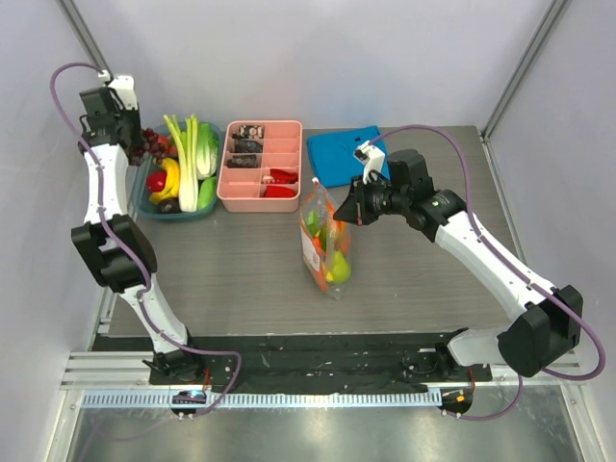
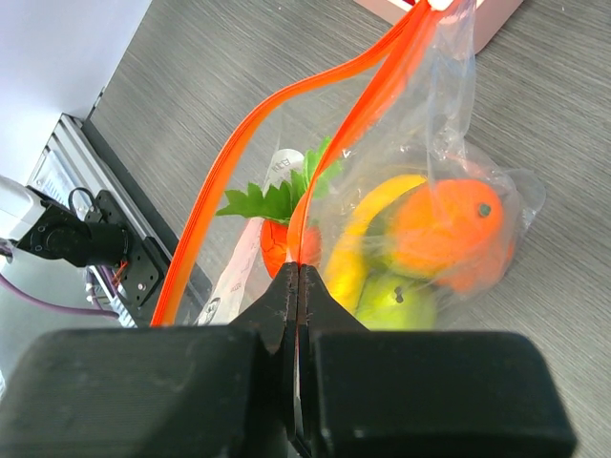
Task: Place the food in the zip-top bag and seal the zipper
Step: Pick up the fake fruit from the bin, then place the fake fruit in the zipper food storage bag.
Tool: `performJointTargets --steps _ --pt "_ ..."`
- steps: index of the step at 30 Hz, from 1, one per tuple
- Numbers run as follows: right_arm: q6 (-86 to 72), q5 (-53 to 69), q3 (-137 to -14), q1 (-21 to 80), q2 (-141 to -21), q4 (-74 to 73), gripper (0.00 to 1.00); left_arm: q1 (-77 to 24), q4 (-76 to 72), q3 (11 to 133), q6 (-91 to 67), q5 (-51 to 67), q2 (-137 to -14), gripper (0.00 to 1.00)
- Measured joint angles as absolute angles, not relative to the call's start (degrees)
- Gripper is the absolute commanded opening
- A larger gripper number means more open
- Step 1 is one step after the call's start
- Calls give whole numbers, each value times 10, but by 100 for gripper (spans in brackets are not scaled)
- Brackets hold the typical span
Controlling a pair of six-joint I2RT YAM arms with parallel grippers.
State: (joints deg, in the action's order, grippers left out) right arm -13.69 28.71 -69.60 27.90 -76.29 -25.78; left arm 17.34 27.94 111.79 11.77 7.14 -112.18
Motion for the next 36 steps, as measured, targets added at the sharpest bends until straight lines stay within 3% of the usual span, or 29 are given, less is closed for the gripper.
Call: performJointTargets --steps 13,23,30,36 --pt "-136 286 -697 279 -763 -258 1 130 298 1063 11 175 -934 0" --pt "-131 280 -698 279 -762 -258 1 -84 298 993 -104 222 -754 0" --pt "-132 266 -698 279 -751 -267 1 -253 292 958 -224 221 -767 0" --pt "-132 257 -698 279 -733 -276 1 -326 289 908 -272 221 -794 0"
